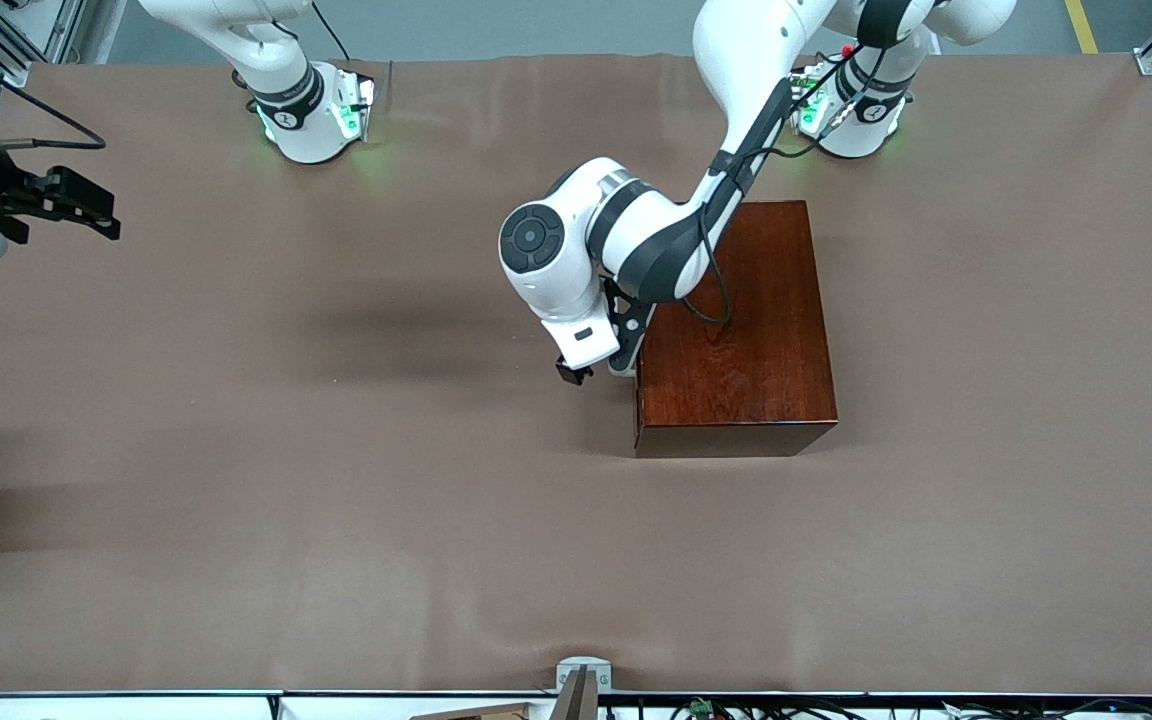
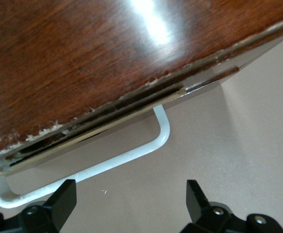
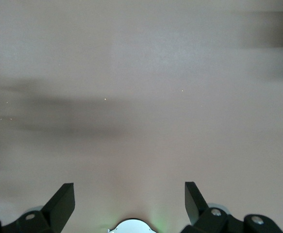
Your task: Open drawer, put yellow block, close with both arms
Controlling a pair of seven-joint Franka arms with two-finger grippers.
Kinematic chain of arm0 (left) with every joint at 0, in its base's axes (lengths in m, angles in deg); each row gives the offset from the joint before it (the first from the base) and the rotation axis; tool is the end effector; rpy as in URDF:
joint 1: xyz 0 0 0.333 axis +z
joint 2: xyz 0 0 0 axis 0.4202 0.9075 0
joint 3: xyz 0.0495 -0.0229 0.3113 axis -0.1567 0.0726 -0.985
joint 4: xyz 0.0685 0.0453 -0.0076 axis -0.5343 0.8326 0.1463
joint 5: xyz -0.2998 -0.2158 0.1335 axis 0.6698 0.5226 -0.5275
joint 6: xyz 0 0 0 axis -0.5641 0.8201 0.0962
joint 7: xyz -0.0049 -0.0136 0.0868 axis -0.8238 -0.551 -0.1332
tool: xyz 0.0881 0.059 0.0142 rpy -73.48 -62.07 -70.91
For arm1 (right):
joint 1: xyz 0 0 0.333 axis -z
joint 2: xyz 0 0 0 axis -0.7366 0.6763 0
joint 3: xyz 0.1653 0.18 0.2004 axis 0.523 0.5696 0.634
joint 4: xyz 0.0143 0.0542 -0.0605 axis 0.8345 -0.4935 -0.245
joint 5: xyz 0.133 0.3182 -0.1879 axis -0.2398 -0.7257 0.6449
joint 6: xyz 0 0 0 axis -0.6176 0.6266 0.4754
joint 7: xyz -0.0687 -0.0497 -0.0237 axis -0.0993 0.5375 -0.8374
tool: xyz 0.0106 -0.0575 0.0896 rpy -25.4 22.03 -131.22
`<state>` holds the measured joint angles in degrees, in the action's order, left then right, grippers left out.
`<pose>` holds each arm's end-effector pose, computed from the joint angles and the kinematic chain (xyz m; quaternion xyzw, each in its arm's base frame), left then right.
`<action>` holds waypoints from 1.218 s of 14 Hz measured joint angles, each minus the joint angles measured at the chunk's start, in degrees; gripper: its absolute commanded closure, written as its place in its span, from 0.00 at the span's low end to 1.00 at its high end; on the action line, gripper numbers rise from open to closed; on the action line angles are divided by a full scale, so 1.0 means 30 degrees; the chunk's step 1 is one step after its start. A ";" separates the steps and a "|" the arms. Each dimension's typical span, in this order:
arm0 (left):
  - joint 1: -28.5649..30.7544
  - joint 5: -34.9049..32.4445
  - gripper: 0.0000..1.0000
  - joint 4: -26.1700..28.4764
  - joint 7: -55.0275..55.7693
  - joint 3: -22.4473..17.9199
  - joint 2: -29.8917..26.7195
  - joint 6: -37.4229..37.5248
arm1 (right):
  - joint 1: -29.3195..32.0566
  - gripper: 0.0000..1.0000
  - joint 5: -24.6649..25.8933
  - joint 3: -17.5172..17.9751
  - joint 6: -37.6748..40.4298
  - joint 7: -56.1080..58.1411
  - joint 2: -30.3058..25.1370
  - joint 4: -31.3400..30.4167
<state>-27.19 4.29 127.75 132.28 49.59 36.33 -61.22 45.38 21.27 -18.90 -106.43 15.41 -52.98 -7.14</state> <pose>0.5132 -0.5354 0.3150 -0.8376 -0.5378 -0.0273 0.0917 0.5257 0.0118 0.6368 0.9982 0.0273 -0.0517 0.0129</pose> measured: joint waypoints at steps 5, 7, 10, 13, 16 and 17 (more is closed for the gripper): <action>0.0616 0.0000 0.00 -0.0099 -0.3575 -0.0108 -0.2550 0.0088 | -0.0006 0.00 -0.0001 0.0009 -0.0058 0.0001 0.0006 0.0000; 0.2065 -0.0003 0.00 -0.0029 -0.7388 -0.0158 -0.4483 0.1081 | -0.0006 0.00 -0.0003 0.0008 -0.0067 0.0001 0.0006 0.0000; 0.4886 -0.0003 0.00 0.0168 -1.4195 -0.0157 -0.6646 0.2780 | -0.0005 0.00 -0.0004 0.0005 -0.0067 0.0001 0.0005 0.0001; 0.7007 -0.0004 0.00 0.0423 -2.0867 -0.0150 -0.7712 0.4670 | -0.0005 0.00 -0.0004 0.0000 -0.0067 0.0001 0.0006 0.0000; 0.8797 -0.0004 0.00 0.0656 -2.5548 -0.0154 -0.8478 0.5710 | -0.0004 0.00 -0.0004 -0.0005 -0.0067 0.0001 0.0006 0.0000; 0.9332 -0.0005 0.00 0.0802 -2.6749 -0.0151 -0.8813 0.5915 | -0.0004 0.00 -0.0004 -0.0004 -0.0067 0.0001 0.0007 0.0000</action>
<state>0.81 4.28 130.15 52.03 49.13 9.89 -43.47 45.37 21.25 -18.91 -106.63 15.41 -52.96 -7.14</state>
